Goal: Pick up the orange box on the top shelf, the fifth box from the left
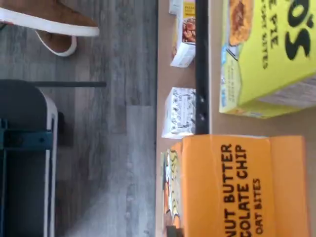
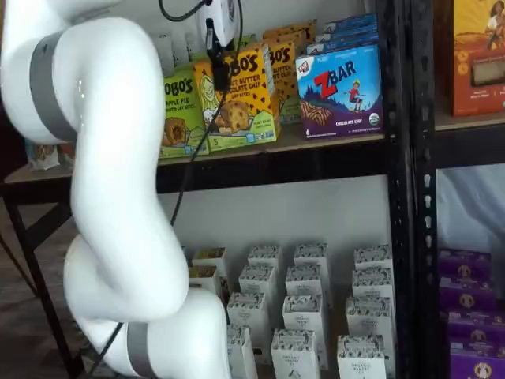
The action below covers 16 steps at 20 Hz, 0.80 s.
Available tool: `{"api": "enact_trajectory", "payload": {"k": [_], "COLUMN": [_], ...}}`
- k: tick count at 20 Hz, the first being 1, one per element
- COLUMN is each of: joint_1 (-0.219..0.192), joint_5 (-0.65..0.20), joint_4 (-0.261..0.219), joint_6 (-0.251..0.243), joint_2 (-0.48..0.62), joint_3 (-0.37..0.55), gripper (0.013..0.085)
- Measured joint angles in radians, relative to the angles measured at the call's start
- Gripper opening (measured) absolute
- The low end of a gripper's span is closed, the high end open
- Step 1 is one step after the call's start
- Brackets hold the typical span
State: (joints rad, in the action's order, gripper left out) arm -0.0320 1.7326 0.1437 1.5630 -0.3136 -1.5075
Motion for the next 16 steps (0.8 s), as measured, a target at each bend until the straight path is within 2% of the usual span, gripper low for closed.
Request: {"api": "enact_trajectory", "payload": {"k": [3, 16], "joint_1": [-0.003, 0.011], "joint_5": [0.026, 0.068], "joint_4": [0.017, -0.006], "joint_6": [-0.006, -0.020], "joint_2": [-0.031, -0.199], "joint_3": [0.001, 0.116], "gripper": [0.0250, 0.0250]}}
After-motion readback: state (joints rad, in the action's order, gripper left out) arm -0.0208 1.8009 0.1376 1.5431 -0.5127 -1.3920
